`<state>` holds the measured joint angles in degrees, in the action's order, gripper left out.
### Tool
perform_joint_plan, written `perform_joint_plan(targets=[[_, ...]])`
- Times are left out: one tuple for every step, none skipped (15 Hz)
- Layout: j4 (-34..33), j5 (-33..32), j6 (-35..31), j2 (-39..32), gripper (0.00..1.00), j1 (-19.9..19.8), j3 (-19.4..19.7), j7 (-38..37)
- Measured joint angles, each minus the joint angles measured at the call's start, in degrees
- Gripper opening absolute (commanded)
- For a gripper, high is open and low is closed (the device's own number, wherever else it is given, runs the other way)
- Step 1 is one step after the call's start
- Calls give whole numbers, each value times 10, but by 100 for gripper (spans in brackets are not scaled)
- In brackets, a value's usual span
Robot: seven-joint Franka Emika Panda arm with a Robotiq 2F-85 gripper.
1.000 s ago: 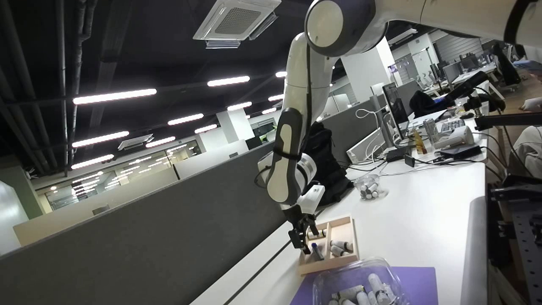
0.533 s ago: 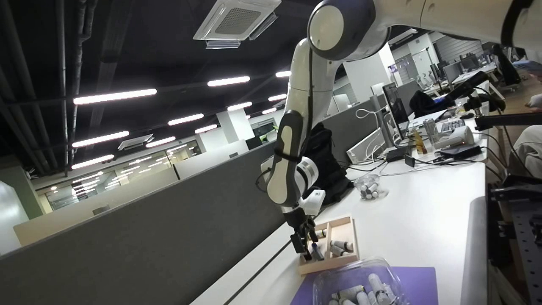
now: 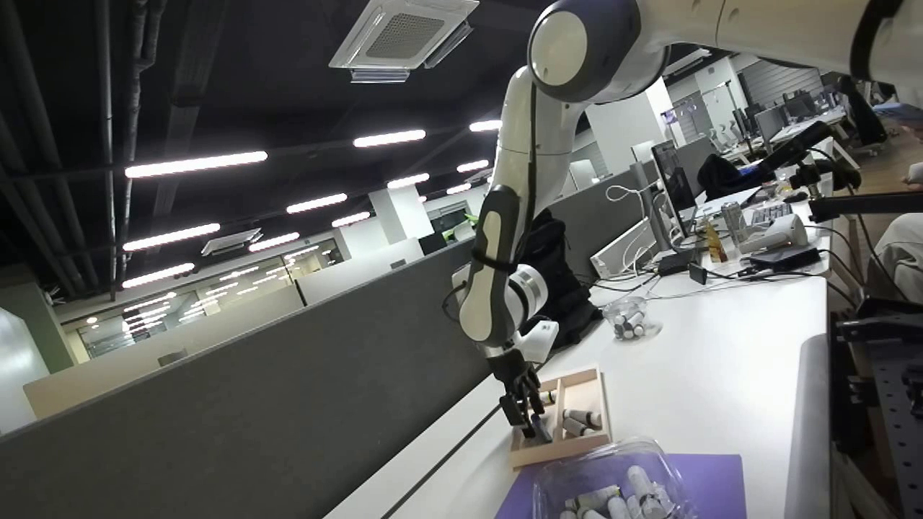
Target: Pick the marker from the tray and place it on the purple mat
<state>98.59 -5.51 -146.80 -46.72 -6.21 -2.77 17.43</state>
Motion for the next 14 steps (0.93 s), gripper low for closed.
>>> perform_joint_plan(targets=[[0, 0, 0, 0, 41, -1, 0, 0], [0, 1, 0, 0, 35, -1, 0, 0], [0, 2, -2, 0, 29, -1, 0, 0], [0, 3, -5, 0, 23, -1, 0, 0], [0, 5, -8, 0, 15, -1, -1, 0], [1, 7, -12, 0, 10, -1, -2, 0], [1, 9, -16, 0, 9, -1, -3, 0], [3, 10, -21, 2, 5, -1, -5, 0], [7, 11, -26, 4, 0, -1, -7, 0], [12, 11, -33, 6, 3, -1, -9, 1], [19, 11, -41, 10, 5, -2, -12, 2], [27, 12, -50, 14, 5, -3, -14, 3], [37, 12, -60, 21, 5, -3, -16, 4], [48, 12, -71, 28, 5, -3, -17, 4]])
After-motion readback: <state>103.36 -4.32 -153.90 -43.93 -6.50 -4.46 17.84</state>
